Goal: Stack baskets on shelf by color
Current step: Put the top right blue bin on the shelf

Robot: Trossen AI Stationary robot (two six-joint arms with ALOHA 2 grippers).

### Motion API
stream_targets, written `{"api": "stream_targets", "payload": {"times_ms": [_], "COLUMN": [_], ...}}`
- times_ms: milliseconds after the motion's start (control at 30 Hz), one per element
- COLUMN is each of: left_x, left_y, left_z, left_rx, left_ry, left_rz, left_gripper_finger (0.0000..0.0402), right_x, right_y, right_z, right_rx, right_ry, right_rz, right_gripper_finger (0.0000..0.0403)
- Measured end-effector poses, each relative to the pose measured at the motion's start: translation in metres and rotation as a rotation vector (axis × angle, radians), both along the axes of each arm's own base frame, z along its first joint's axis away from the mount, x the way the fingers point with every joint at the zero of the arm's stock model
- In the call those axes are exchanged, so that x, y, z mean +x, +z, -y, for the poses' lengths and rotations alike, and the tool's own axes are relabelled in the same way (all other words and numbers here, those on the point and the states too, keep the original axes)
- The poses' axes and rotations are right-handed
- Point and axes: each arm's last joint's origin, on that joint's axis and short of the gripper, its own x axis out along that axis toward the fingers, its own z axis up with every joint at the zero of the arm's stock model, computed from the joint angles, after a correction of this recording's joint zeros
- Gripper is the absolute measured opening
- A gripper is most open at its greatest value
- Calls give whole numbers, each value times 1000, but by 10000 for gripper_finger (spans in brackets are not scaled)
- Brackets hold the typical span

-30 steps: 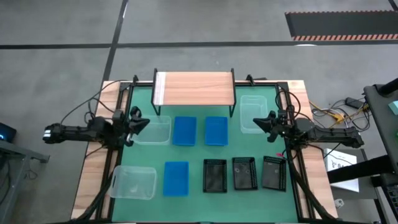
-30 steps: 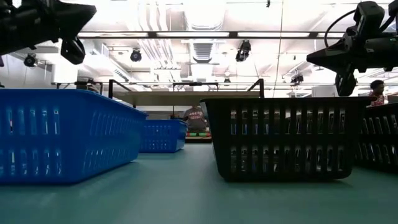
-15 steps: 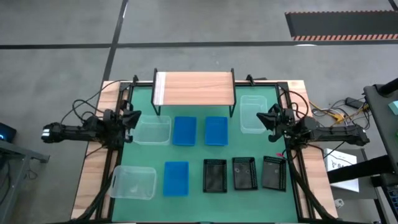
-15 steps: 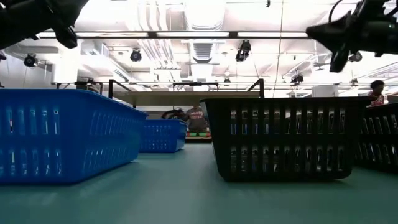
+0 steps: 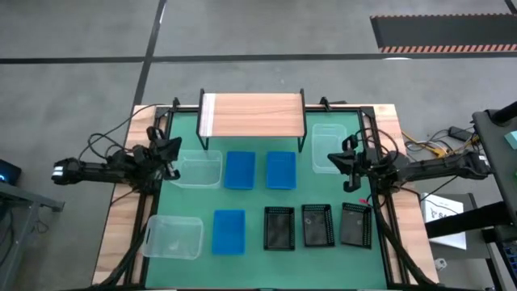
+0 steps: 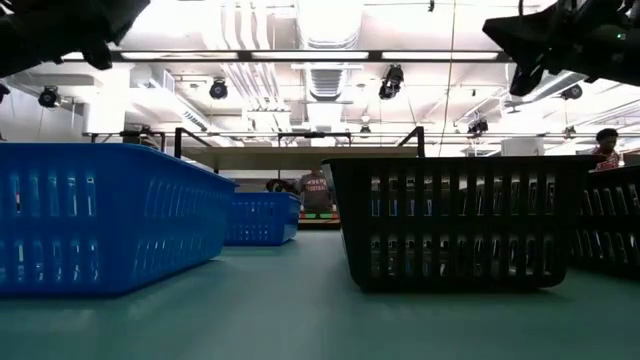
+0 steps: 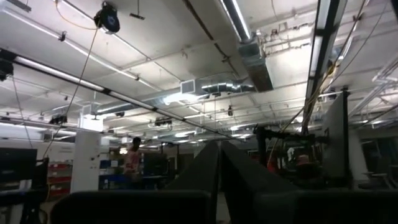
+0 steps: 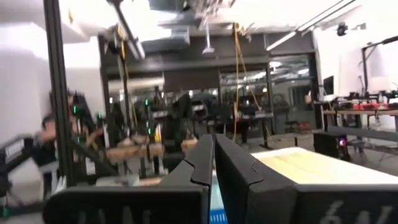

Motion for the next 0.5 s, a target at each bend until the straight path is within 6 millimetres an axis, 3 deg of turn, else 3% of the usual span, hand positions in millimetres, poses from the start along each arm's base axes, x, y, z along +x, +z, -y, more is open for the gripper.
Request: {"api": "stream_targets", "payload": {"times_ms": [500], "left_x": [4], "left_y": [-3], "left_z": [0], "left_rx": [-144], "left_ry": [-88], "left_rz": [23], "left_gripper_finger": [2], "right_x": [53], "right_y": [27], "right_z": [-22], "right_rx": [-186], "right_ry": [77], "right_rz": [-104], "right_gripper_finger": [11]}}
